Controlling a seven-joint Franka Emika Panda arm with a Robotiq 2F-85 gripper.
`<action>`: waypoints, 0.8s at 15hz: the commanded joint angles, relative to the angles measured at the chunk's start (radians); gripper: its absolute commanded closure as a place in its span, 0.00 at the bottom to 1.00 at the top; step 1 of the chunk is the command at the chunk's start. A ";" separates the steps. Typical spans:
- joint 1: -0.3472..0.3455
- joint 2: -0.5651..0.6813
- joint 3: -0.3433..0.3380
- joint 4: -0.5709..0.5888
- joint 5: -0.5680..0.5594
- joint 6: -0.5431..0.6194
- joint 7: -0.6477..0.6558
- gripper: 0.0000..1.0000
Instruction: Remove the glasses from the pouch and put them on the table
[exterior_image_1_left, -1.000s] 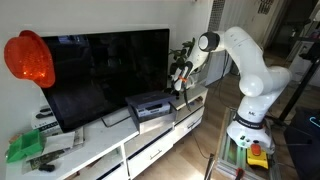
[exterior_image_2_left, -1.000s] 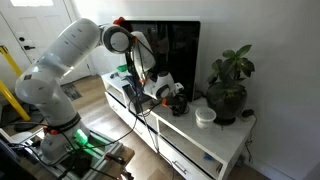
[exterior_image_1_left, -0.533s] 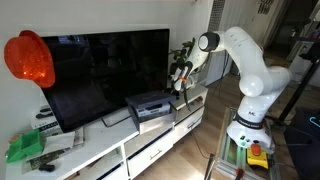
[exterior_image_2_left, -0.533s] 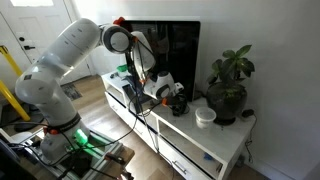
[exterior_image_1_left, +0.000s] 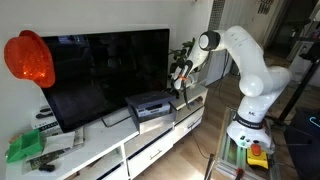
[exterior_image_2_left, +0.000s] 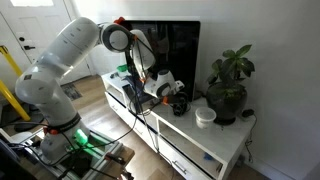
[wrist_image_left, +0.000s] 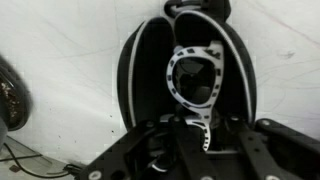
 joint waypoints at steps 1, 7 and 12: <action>-0.013 -0.052 0.009 -0.040 -0.023 0.010 -0.014 0.93; -0.017 -0.117 0.019 -0.099 -0.031 0.012 -0.027 0.93; -0.046 -0.196 0.054 -0.186 -0.054 -0.006 -0.050 0.93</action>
